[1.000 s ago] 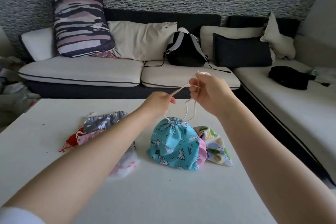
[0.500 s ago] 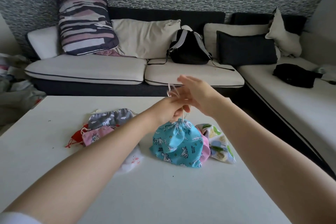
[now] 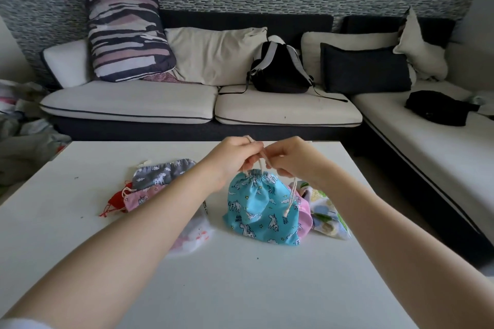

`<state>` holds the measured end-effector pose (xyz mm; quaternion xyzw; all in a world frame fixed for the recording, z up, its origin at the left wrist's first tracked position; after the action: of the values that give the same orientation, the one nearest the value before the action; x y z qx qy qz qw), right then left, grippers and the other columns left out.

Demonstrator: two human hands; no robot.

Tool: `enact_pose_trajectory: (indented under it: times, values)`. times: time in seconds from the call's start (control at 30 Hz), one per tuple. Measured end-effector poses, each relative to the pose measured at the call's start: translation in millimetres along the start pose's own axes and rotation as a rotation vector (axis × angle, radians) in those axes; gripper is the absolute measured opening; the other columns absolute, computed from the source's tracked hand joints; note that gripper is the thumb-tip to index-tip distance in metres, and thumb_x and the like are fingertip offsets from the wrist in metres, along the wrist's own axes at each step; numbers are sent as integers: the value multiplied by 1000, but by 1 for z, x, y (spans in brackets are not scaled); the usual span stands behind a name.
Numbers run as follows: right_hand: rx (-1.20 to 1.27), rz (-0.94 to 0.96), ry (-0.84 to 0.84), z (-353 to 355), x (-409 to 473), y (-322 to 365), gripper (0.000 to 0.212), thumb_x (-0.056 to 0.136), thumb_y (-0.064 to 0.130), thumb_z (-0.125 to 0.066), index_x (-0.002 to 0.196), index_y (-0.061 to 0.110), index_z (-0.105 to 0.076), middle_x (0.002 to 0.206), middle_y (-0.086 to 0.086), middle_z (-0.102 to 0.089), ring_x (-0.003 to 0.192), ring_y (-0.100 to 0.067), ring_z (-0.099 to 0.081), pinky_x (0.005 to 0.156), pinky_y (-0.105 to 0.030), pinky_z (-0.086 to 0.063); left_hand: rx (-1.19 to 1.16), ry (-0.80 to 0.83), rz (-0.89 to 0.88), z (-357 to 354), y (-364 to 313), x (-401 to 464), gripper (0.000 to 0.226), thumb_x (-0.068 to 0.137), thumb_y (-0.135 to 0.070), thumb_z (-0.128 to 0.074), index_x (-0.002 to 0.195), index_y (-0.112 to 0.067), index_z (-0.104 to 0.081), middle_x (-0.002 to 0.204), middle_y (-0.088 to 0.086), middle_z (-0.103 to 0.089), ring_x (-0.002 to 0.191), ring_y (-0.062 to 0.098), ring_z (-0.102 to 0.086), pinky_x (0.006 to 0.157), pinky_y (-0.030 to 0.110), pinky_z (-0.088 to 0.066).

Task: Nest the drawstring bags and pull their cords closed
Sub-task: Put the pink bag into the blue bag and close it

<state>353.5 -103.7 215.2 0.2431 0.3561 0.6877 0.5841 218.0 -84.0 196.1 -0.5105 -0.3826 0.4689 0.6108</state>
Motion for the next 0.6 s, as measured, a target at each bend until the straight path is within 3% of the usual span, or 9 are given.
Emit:
enact_pose_trajectory:
  times: [0.13,0.23,0.33,0.47,0.6]
  values:
    - [92,23,55,-8,2,-5,21,83,4,-56,88,21,-67,73,-1,-57,41,-2,-40,46,-13,-34,73,69,-47,3,-3,-4,14,90,-15,-57,78,-16,-64,65,0,-51,60,10,-45,69,27,-40]
    - [141,-22,43,-15,4,-8,9,87,9,-56,84,12,-64,63,0,-52,46,-6,-37,46,-15,-30,114,129,-87,5,-4,-5,8,89,-12,-59,82,-13,-64,71,-2,-59,64,7,-53,73,24,-46]
    - [230,-68,-16,-17,7,-12,15,88,12,-56,73,12,-56,54,3,-45,47,-8,-34,44,-16,-26,214,79,-116,9,1,-3,11,89,-14,-60,78,-17,-61,71,-4,-58,64,4,-55,70,21,-47]
    - [390,-91,-24,-15,4,-10,16,88,10,-50,73,6,-54,56,-3,-37,46,-10,-31,43,-17,-24,289,-1,-130,16,10,1,14,84,-17,-66,76,-28,-64,75,-7,-64,73,12,-60,84,40,-51]
    - [334,-140,27,-19,2,-12,26,88,15,-48,74,5,-68,53,1,-47,41,-7,-34,42,-16,-29,257,-39,-201,10,1,-5,10,85,-21,-65,79,-27,-70,72,-6,-68,63,3,-58,76,33,-51]
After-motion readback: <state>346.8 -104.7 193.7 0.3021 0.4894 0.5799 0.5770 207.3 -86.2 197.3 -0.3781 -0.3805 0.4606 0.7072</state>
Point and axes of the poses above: each hand's wrist, its own x-axis towards the middle knuckle, its own z-axis out of the back of the hand, y = z × x, the point moved 3 cm from there along x, towards the middle knuckle
